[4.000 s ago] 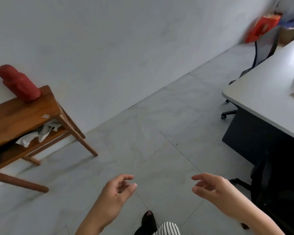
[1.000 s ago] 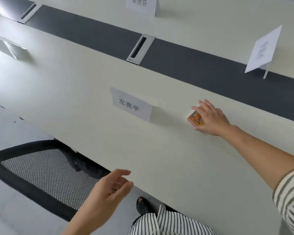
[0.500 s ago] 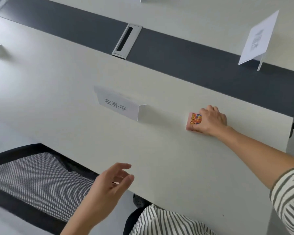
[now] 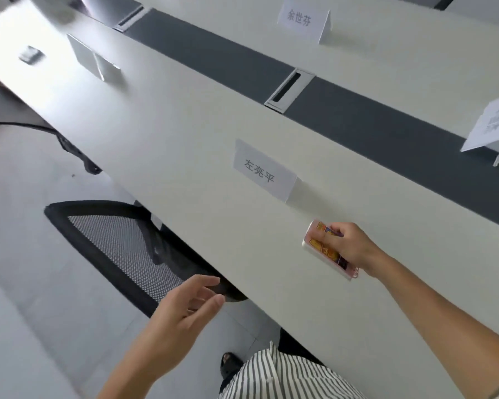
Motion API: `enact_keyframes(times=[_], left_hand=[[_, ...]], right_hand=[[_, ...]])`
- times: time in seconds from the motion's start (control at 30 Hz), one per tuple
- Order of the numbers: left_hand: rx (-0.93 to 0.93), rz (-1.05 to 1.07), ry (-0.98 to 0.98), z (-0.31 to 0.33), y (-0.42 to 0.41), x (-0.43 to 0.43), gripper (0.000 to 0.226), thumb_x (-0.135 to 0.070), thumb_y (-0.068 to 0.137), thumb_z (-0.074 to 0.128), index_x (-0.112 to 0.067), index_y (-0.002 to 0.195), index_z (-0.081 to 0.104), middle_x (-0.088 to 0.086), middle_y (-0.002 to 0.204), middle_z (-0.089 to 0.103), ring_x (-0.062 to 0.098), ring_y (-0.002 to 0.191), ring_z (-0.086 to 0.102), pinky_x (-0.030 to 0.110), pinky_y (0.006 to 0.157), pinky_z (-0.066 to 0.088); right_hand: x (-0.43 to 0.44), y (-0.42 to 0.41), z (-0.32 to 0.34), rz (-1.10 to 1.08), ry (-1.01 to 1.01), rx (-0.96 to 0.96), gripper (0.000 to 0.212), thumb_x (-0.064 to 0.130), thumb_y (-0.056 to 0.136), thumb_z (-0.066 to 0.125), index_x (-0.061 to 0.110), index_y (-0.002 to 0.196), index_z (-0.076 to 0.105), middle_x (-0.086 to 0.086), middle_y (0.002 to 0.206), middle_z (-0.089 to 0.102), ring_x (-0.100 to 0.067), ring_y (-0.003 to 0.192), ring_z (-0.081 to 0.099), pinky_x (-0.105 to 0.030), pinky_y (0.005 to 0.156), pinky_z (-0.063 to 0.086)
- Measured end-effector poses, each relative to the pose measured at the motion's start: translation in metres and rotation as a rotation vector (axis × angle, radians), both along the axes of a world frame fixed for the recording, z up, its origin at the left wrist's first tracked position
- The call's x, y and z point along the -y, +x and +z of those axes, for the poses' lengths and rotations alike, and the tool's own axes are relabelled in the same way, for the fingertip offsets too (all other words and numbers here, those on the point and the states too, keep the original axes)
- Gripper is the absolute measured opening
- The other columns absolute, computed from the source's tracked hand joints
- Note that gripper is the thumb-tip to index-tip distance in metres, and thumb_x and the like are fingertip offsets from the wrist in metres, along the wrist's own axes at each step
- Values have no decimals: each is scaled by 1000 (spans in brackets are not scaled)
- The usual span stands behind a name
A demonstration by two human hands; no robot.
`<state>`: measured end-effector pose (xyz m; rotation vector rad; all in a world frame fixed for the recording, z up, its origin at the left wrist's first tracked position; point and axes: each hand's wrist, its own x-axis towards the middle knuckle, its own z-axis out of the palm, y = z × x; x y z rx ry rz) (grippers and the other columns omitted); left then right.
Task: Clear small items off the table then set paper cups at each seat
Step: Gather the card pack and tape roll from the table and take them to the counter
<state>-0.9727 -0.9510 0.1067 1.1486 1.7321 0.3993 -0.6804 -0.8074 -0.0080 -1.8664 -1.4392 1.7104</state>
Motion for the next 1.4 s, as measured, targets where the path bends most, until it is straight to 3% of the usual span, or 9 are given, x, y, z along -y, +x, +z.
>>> enact_keyframes(times=[0.4,0.53,0.6,0.7,0.9,0.97,1.07,1.23,1.4], left_hand=[[20,473,90,19,-156,229,17,-30,87,65,-32,104,64,1,90,69,1,78,65,20,74,51],[47,714,84,16,-211,314,22,-40,81,68,-34,102,67,5,92,70,11,83,67,30,78,53],[66,821,94,14,-232,342,17,-33,84,70,-31,101,67,8,93,70,19,86,68,33,78,53],[88,899,104,8,-258,360,16,-23,87,67,-28,102,66,9,94,70,19,85,69,33,77,54],[119,911,83,-10,-324,335,16,-28,86,67,-33,102,66,6,95,69,12,86,68,34,84,54],[118,887,76,-13,-356,313,16,-28,87,66,-33,102,65,3,94,69,4,81,67,27,81,53],[89,856,83,-11,-410,269,16,-29,88,65,-33,103,64,0,92,67,-1,76,64,22,78,51],[9,752,171,18,-501,184,18,-32,88,64,-35,106,62,-3,93,68,-2,85,64,15,76,50],[36,741,198,16,-582,129,20,-33,87,65,-35,107,62,-12,94,69,0,87,65,17,78,50]], right_hand=[[163,-240,87,684,92,-96,36,60,72,68,27,63,58,12,56,59,-2,51,54,-19,58,40],[215,-309,96,892,88,-66,37,59,76,68,25,66,58,13,60,61,0,53,55,-19,59,43],[232,-339,100,960,86,-46,37,62,72,67,26,67,58,13,61,63,2,54,57,-19,61,44],[240,-380,102,1024,89,-31,45,67,67,65,23,71,60,10,65,65,1,58,60,-21,63,47],[207,-464,82,1107,143,-1,77,87,52,60,17,83,66,-5,82,73,-25,78,71,-43,75,57],[188,-500,74,1115,152,9,78,89,51,58,18,83,66,-5,82,73,-25,78,71,-42,75,57],[151,-561,71,1109,168,17,64,82,57,59,22,77,64,0,77,71,-18,72,70,-31,73,55],[84,-662,94,1087,252,-1,54,75,63,57,23,75,61,2,75,70,-10,66,67,-25,68,52],[22,-750,101,1106,313,-6,74,87,55,55,18,80,63,-4,78,72,-21,72,72,-39,71,58]])
